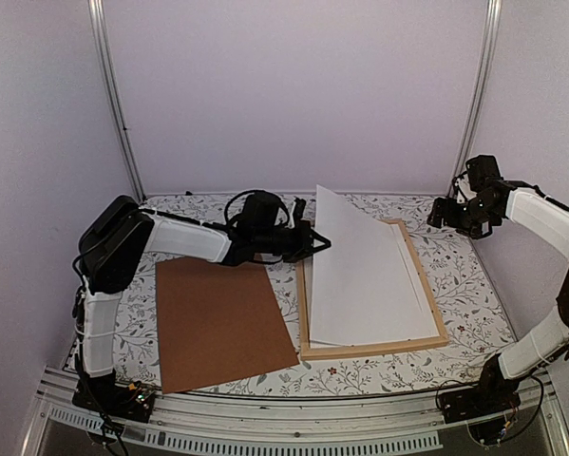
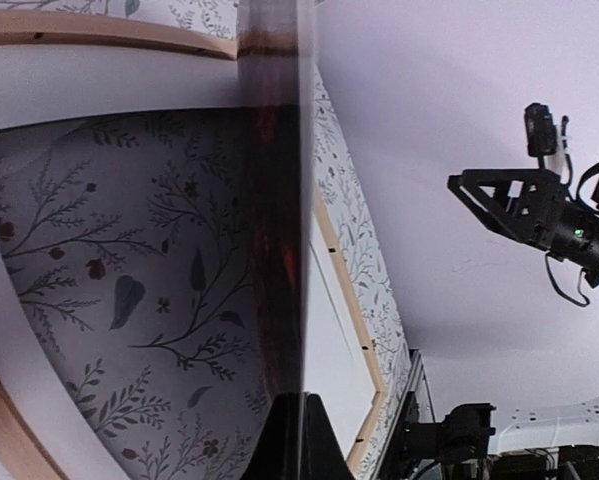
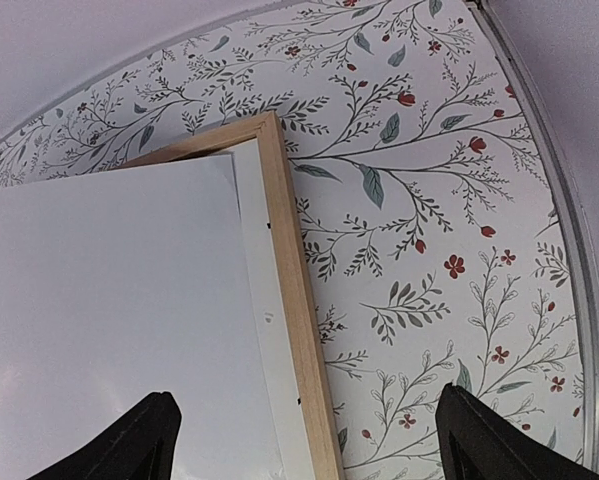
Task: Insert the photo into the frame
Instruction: Pick up the photo from the mat board.
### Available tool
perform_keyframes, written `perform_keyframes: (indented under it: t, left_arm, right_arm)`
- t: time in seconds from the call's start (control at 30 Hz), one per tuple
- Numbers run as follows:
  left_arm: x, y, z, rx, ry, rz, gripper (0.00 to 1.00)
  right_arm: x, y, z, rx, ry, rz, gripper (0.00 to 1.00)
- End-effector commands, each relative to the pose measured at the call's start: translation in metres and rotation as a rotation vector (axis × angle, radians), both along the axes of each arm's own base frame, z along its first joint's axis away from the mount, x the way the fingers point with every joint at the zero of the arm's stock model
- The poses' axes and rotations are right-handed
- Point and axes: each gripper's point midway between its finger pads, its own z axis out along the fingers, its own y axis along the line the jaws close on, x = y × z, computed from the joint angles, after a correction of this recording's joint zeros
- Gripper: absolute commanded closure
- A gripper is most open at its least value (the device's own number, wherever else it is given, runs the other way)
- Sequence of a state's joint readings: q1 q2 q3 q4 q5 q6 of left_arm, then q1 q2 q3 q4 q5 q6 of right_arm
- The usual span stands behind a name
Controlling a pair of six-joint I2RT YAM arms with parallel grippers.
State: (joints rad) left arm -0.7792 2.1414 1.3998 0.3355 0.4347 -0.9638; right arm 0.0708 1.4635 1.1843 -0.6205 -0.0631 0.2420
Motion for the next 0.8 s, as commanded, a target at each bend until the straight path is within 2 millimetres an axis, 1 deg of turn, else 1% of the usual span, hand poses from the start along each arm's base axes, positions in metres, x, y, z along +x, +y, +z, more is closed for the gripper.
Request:
perform_keyframes:
  t: [0.0,0.2,0.5,0.77]
  left_arm:
    - [-0.013,-0.016,0.059,-0.203,-0.030,-0.067,1.00]
    - [-0.014,-0.019,0.072,-0.263,-0.019,-0.079,1.00]
    - [-0.016,-0.024,0.109,-0.369,-0.031,-0.104,1.00]
    - [-0.012,-0.034,0.129,-0.435,-0.035,-0.118,1.00]
  right_arm:
    - [0.001,0.000,0.004,0.003,-0.014,0.008,0.07]
    - [-0.001,-0.002,0.002,-0.007,-0.009,0.004,0.07]
    - [0.002,-0.003,0.004,-0.013,-0.012,0.003,0.07]
    - [0.001,-0.006,0.010,-0.030,-0.017,-0.001,0.07]
